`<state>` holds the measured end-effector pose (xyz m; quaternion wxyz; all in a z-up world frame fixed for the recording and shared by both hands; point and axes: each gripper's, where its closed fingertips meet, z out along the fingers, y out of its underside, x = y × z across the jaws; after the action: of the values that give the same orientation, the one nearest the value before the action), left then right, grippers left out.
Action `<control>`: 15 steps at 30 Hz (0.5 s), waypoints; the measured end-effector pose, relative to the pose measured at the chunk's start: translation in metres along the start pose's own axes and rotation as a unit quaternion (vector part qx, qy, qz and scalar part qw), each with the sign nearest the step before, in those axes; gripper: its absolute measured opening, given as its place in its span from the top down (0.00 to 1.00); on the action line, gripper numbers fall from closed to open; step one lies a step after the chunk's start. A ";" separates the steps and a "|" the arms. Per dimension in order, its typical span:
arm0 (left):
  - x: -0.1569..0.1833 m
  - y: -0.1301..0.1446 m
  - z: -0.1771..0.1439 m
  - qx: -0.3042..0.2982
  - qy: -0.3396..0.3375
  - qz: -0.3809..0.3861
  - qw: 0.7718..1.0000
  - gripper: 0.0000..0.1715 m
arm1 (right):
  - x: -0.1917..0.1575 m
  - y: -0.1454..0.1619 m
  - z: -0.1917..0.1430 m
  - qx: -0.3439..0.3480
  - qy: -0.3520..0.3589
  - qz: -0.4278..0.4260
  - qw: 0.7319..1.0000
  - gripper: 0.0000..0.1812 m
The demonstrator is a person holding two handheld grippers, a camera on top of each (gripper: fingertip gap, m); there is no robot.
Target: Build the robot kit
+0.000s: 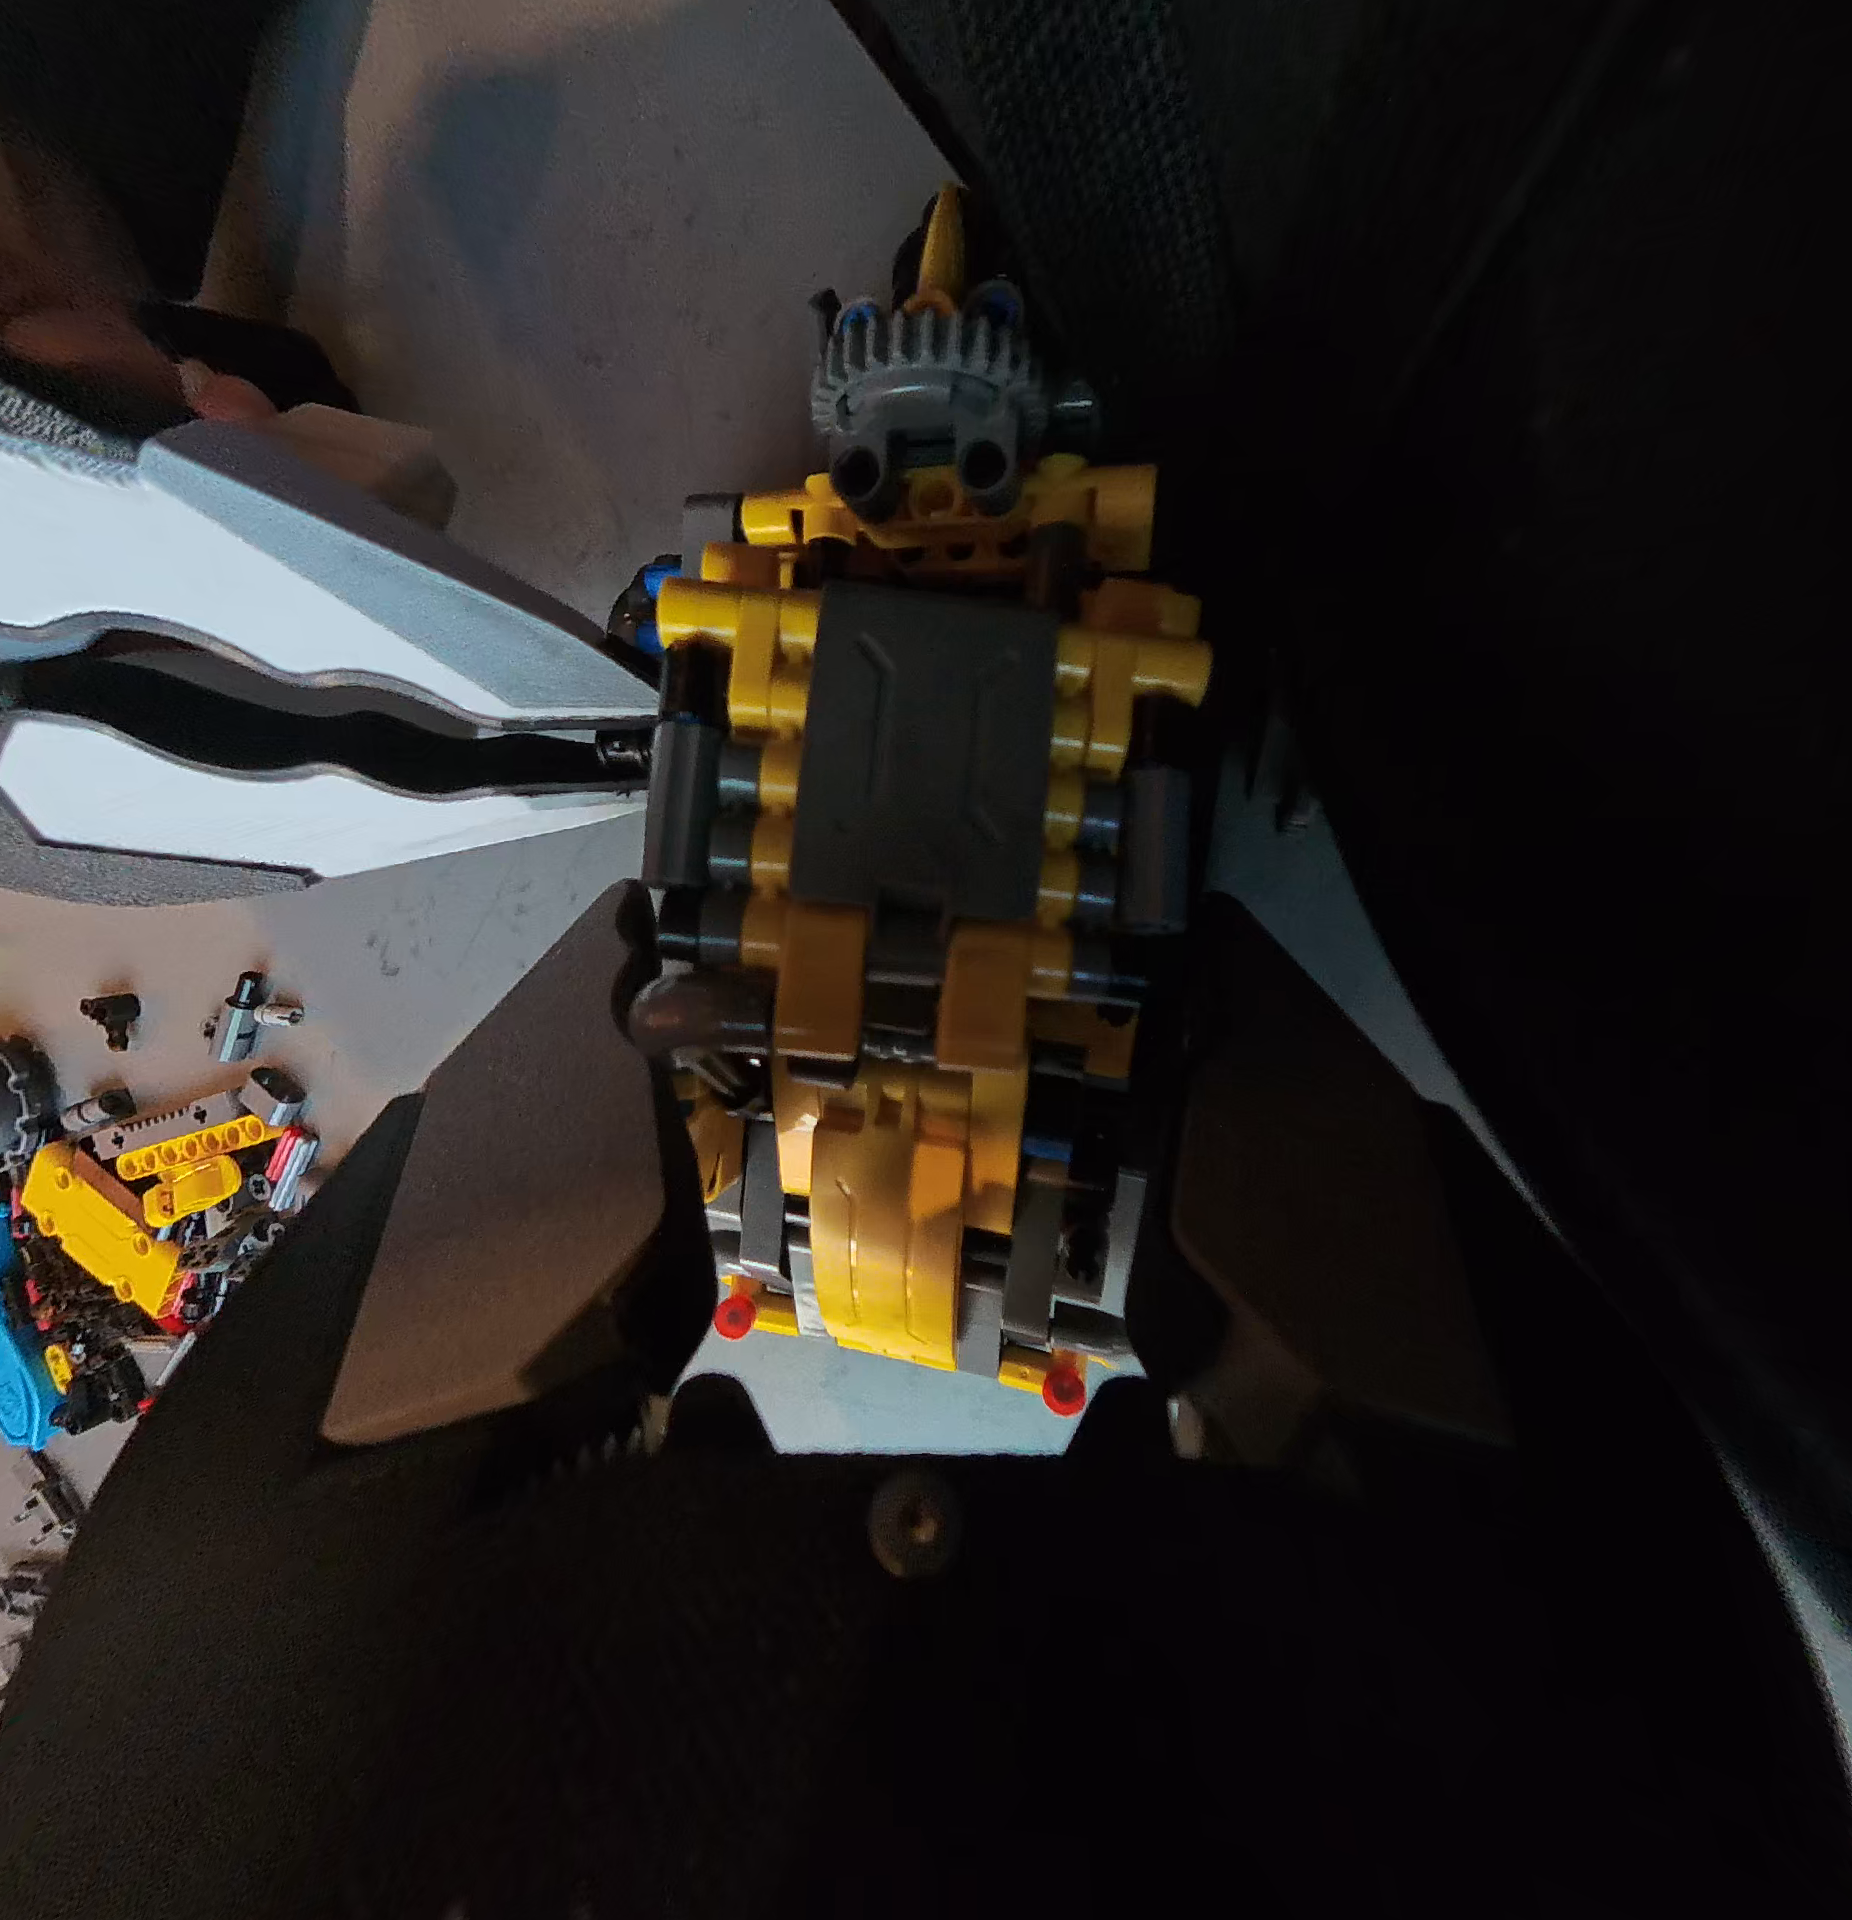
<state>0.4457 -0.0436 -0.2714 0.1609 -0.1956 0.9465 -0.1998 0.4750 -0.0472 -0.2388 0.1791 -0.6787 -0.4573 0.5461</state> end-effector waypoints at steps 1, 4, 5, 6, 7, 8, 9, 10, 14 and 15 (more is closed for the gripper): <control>0.000 0.000 0.000 0.001 0.000 0.001 1.000 0.42 | 0.000 -0.001 0.000 0.003 -0.010 0.014 1.000 0.95; 0.000 0.000 0.000 0.002 -0.001 0.001 1.000 0.42 | -0.001 -0.004 -0.004 0.018 -0.025 0.026 0.999 0.96; 0.000 -0.001 0.000 0.003 -0.001 0.001 1.000 0.42 | -0.001 -0.004 -0.003 0.017 -0.024 0.024 0.999 0.96; 0.000 -0.001 0.000 0.003 -0.001 0.001 1.000 0.42 | -0.002 -0.005 -0.003 0.018 -0.024 0.021 0.999 0.96; 0.000 0.000 0.000 0.001 0.000 0.000 1.000 0.42 | -0.002 -0.005 -0.003 0.018 -0.024 0.019 0.999 0.96; 0.000 0.000 0.000 0.000 -0.001 -0.002 1.000 0.42 | -0.002 -0.006 -0.002 0.020 -0.024 0.018 0.999 0.96; 0.000 0.000 0.000 -0.001 -0.002 -0.003 1.000 0.42 | -0.002 -0.007 -0.002 0.024 -0.025 0.021 0.999 0.97; 0.000 0.000 0.000 -0.002 -0.003 -0.003 1.000 0.42 | -0.002 -0.008 -0.002 0.027 -0.029 0.027 0.999 0.97; -0.002 -0.001 0.001 -0.002 -0.001 -0.008 1.000 0.42 | -0.035 -0.031 0.007 0.076 -0.116 0.036 0.990 1.00; -0.001 -0.003 0.002 -0.001 0.000 0.003 1.000 0.42 | -0.048 -0.037 0.020 0.070 -0.127 0.017 0.989 1.00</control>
<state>0.4482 -0.0463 -0.2716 0.1613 -0.1932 0.9472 -0.1985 0.4420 -0.0722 -0.1898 0.1575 -0.5976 -0.4251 0.6613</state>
